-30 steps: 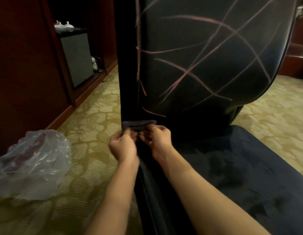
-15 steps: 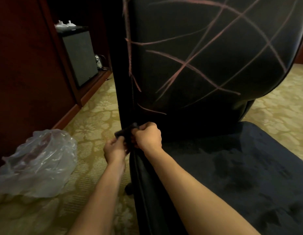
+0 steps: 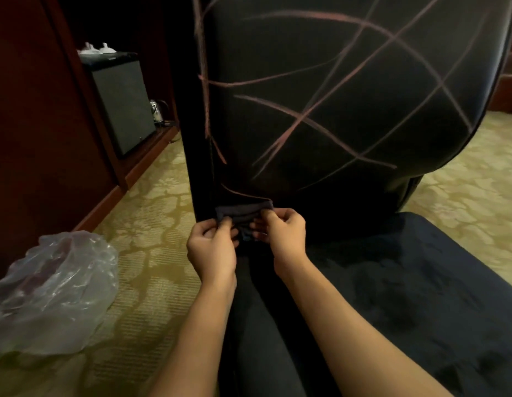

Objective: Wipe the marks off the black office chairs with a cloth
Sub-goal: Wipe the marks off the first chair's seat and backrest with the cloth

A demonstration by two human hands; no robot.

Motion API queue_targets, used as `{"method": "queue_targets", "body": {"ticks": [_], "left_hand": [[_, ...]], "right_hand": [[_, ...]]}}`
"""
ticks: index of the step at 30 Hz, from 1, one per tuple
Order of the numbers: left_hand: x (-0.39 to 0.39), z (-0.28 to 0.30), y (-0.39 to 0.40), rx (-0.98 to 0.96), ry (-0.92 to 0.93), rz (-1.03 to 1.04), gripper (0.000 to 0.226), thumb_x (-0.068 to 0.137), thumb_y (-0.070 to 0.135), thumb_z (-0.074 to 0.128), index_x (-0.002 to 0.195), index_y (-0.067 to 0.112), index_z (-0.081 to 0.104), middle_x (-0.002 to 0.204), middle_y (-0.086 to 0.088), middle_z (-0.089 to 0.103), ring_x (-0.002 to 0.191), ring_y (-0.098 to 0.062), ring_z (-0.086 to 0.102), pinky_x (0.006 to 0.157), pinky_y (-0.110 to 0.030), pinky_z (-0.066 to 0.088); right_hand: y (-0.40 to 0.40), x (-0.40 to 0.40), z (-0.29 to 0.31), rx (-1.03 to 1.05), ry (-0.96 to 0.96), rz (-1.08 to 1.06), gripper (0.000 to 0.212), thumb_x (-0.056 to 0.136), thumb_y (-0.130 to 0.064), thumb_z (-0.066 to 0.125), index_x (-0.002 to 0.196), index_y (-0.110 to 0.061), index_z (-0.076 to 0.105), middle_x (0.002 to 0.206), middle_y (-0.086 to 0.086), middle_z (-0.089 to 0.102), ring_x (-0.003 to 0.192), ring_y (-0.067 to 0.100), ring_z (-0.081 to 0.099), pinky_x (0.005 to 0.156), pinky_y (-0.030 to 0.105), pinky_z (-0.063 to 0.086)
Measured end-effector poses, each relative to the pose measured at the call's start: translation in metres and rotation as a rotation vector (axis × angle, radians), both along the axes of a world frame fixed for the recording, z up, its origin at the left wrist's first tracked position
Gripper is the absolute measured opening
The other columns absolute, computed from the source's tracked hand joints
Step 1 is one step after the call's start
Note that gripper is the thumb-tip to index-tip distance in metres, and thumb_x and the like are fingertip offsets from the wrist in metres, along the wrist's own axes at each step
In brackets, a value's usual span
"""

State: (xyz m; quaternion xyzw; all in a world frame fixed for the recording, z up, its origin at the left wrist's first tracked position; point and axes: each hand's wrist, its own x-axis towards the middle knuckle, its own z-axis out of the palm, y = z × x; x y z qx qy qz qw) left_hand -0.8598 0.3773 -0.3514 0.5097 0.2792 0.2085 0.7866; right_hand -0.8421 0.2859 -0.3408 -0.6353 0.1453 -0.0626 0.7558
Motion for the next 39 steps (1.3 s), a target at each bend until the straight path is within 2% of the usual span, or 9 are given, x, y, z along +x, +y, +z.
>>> {"method": "queue_targets", "body": {"ticks": [5, 12, 17, 20, 23, 26, 31, 35, 39], "left_hand": [[0.014, 0.011, -0.044, -0.139, 0.016, -0.157, 0.010, 0.090, -0.003, 0.065, 0.093, 0.002, 0.057, 0.084, -0.014, 0.065, 0.073, -0.022, 0.070, 0.060, -0.020, 0.059], [0.043, 0.012, -0.148, -0.165, 0.025, -0.289, 0.022, 0.090, -0.005, 0.064, 0.112, -0.010, 0.061, 0.099, -0.019, 0.066, 0.081, -0.021, 0.069, 0.068, -0.022, 0.059], [0.054, 0.017, -0.216, -0.166, 0.049, -0.381, 0.005, 0.090, -0.007, 0.063, 0.095, -0.004, 0.063, 0.097, -0.016, 0.065, 0.082, -0.021, 0.067, 0.069, -0.023, 0.058], [0.060, 0.028, -0.259, -0.215, 0.061, -0.456, 0.017, 0.090, -0.010, 0.061, 0.080, 0.003, 0.058, 0.084, -0.011, 0.061, 0.080, -0.022, 0.063, 0.076, -0.029, 0.056], [0.065, 0.035, -0.299, -0.306, 0.074, -0.538, 0.025, 0.090, -0.014, 0.058, 0.072, 0.003, 0.056, 0.074, -0.012, 0.059, 0.066, -0.022, 0.061, 0.057, -0.025, 0.057], [0.067, 0.044, -0.326, -0.389, 0.115, -0.552, 0.029, 0.089, -0.017, 0.057, 0.068, 0.003, 0.052, 0.071, -0.011, 0.057, 0.054, -0.019, 0.061, 0.048, -0.021, 0.054], [0.074, 0.030, -0.332, -0.425, 0.194, -0.496, 0.025, 0.090, -0.009, 0.059, 0.075, 0.006, 0.045, 0.091, -0.018, 0.059, 0.081, -0.028, 0.061, 0.083, -0.034, 0.054], [0.074, 0.026, -0.324, -0.472, 0.187, -0.456, 0.017, 0.086, -0.012, 0.063, 0.080, 0.000, 0.053, 0.094, -0.022, 0.063, 0.069, -0.023, 0.064, 0.056, -0.026, 0.058], [0.063, 0.031, -0.297, -0.506, 0.113, -0.359, 0.026, 0.086, -0.009, 0.065, 0.112, -0.009, 0.058, 0.089, -0.020, 0.066, 0.070, -0.022, 0.068, 0.048, -0.020, 0.054]], "right_hand": [[-0.050, 0.009, -0.001, 0.101, 0.016, -0.064, 0.013, 0.098, -0.010, 0.055, 0.104, 0.001, 0.057, 0.090, 0.020, 0.070, 0.073, 0.023, 0.071, 0.068, 0.031, 0.061], [-0.156, 0.038, 0.002, 0.016, -0.035, -0.175, 0.006, 0.095, -0.010, 0.058, 0.089, -0.009, 0.057, 0.083, 0.016, 0.069, 0.074, 0.025, 0.071, 0.071, 0.039, 0.062], [-0.220, 0.049, -0.004, -0.092, 0.006, -0.312, 0.009, 0.091, -0.017, 0.062, 0.084, -0.012, 0.059, 0.071, 0.012, 0.072, 0.067, 0.026, 0.072, 0.073, 0.048, 0.061], [-0.256, 0.058, 0.000, -0.192, 0.038, -0.462, 0.009, 0.090, -0.022, 0.062, 0.087, -0.014, 0.060, 0.079, 0.006, 0.072, 0.076, 0.022, 0.070, 0.077, 0.041, 0.059], [-0.286, 0.058, 0.009, -0.367, 0.028, -0.633, 0.011, 0.095, -0.021, 0.057, 0.097, -0.011, 0.060, 0.089, 0.000, 0.060, 0.084, 0.015, 0.053, 0.074, 0.025, 0.039], [-0.303, 0.063, 0.011, -0.338, 0.034, -0.718, 0.010, 0.096, -0.018, 0.053, 0.099, -0.010, 0.057, 0.090, 0.003, 0.060, 0.084, 0.019, 0.055, 0.072, 0.027, 0.037], [-0.303, 0.071, -0.003, -0.333, 0.100, -0.643, 0.005, 0.095, -0.017, 0.056, 0.095, -0.013, 0.058, 0.087, 0.002, 0.060, 0.084, 0.020, 0.057, 0.070, 0.027, 0.038], [-0.299, 0.066, -0.001, -0.403, 0.048, -0.575, 0.004, 0.094, -0.020, 0.058, 0.094, -0.016, 0.059, 0.090, 0.001, 0.063, 0.085, 0.017, 0.056, 0.071, 0.027, 0.038], [-0.272, 0.054, 0.001, -0.440, -0.033, -0.489, 0.007, 0.093, -0.020, 0.061, 0.094, -0.013, 0.061, 0.087, 0.002, 0.065, 0.085, 0.019, 0.062, 0.072, 0.032, 0.048]]}}
